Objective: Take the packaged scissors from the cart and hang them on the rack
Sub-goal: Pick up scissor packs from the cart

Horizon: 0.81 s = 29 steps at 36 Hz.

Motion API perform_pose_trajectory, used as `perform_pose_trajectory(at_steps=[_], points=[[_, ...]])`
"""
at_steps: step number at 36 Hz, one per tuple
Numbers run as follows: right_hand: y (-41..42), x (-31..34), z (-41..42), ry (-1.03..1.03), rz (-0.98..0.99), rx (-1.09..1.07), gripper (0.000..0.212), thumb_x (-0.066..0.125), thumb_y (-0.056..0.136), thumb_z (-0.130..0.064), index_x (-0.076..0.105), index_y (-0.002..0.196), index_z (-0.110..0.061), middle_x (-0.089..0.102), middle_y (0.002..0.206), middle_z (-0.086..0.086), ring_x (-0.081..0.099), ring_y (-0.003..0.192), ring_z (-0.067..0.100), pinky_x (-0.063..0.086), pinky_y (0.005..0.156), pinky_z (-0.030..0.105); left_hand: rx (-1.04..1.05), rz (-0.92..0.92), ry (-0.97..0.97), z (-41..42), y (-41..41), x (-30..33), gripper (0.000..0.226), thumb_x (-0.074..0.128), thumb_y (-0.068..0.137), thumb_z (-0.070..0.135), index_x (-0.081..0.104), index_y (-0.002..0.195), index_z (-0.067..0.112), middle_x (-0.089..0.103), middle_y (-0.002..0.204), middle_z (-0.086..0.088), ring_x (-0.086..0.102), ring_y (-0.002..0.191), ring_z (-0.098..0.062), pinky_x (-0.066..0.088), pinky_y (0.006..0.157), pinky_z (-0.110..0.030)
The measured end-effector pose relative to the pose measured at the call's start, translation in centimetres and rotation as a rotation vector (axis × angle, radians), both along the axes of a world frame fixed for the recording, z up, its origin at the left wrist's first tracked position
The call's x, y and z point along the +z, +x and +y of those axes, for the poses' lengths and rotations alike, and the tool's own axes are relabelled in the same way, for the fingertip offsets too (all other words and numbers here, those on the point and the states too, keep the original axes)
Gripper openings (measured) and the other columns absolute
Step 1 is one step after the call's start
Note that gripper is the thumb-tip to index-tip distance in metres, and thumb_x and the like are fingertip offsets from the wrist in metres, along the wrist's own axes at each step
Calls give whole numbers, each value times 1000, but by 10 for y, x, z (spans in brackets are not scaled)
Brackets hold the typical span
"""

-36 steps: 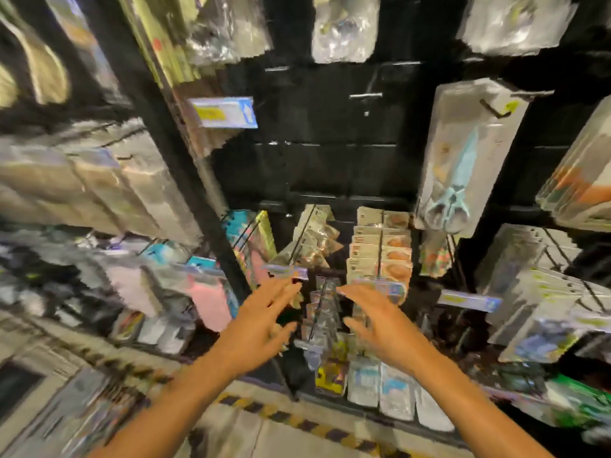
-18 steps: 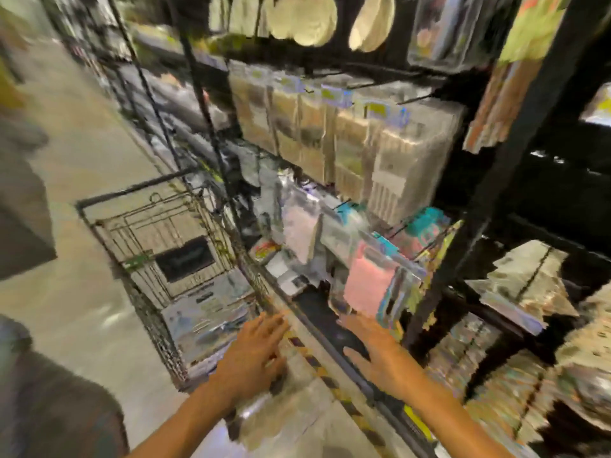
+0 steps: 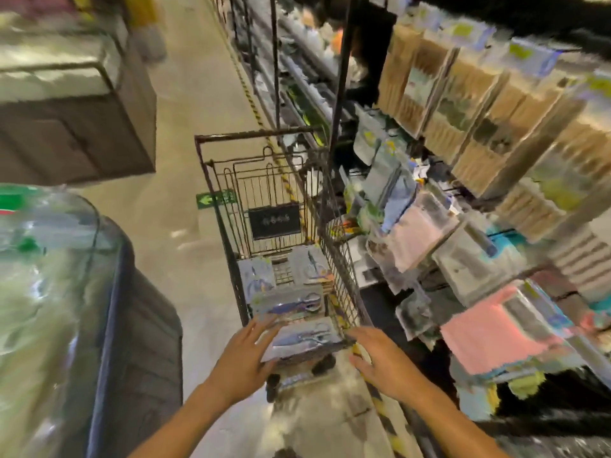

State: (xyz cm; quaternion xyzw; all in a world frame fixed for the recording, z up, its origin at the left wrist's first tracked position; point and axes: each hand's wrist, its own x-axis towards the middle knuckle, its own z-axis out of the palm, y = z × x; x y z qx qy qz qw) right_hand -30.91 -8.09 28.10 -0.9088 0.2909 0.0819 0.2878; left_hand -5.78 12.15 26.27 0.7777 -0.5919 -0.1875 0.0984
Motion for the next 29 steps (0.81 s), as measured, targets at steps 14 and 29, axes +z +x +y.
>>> perform_pose_trajectory(at_steps=[14,29], points=[[70,-76,-110,83,156,244,55,54,103,-40,40,155,-27,42,158,-4,34,147,16,23,119,25,318,109,209,-53,-7,-43,66,59,103,38,36,160,16,35,166,-7,32,154,-32,24,128,-43],[112,-117,-157,235,196,381,51,57,102,-24,45,152,-21,49,153,1,45,141,20,29,113,21,581,208,375,-118,-24,-84,67,41,107,48,18,166,27,13,174,1,8,161,-24,9,131,-39]])
